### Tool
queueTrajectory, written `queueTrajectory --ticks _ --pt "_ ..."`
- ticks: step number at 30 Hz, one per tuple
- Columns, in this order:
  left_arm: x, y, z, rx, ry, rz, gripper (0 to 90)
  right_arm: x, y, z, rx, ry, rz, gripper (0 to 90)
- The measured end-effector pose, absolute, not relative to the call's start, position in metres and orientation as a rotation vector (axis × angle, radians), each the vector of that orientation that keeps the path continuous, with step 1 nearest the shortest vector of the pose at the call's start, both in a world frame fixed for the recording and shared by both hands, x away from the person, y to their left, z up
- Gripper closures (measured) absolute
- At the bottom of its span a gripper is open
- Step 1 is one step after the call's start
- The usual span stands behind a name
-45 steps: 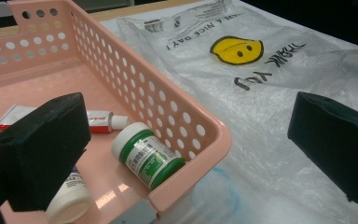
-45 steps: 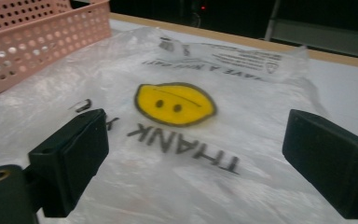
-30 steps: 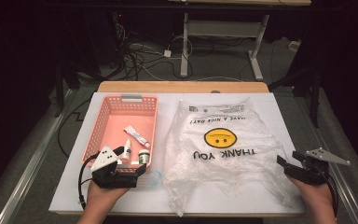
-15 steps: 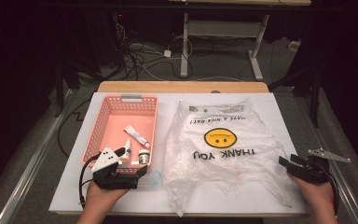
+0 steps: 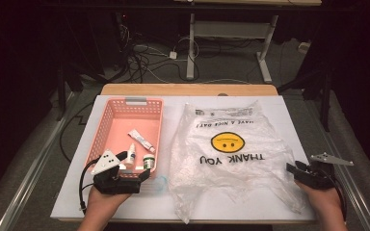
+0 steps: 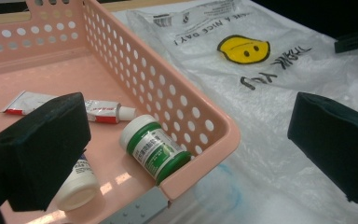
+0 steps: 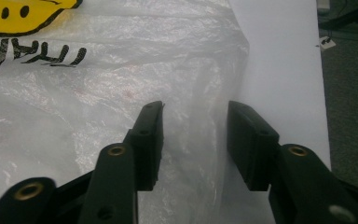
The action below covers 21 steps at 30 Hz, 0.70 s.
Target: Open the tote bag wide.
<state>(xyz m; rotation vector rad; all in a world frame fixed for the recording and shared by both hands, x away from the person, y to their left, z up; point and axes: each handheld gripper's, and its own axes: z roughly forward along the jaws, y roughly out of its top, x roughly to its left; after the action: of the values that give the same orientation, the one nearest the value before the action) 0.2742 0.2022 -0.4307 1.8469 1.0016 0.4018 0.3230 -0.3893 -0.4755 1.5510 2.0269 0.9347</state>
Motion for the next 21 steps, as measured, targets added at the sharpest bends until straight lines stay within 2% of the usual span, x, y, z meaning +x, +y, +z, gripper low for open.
queueTrajectory --ticks 3,5,8,21 --pt "0.275 0.2 -0.431 1.865 0.991 0.418 0.0 0.321 -0.385 -0.475 1.516 2.048 0.91 80.2" --pt "0.276 0.199 -0.432 1.87 1.0 0.43 0.0 0.319 -0.383 -0.476 1.493 2.067 0.92 87.2" --pt "0.277 0.2 -0.432 1.872 1.013 0.429 0.0 0.31 -0.379 -0.475 1.452 2.094 0.904 89.8" --pt "0.278 0.202 -0.431 1.857 1.0 0.373 0.0 0.252 -0.366 -0.469 1.391 2.139 0.989 89.8"
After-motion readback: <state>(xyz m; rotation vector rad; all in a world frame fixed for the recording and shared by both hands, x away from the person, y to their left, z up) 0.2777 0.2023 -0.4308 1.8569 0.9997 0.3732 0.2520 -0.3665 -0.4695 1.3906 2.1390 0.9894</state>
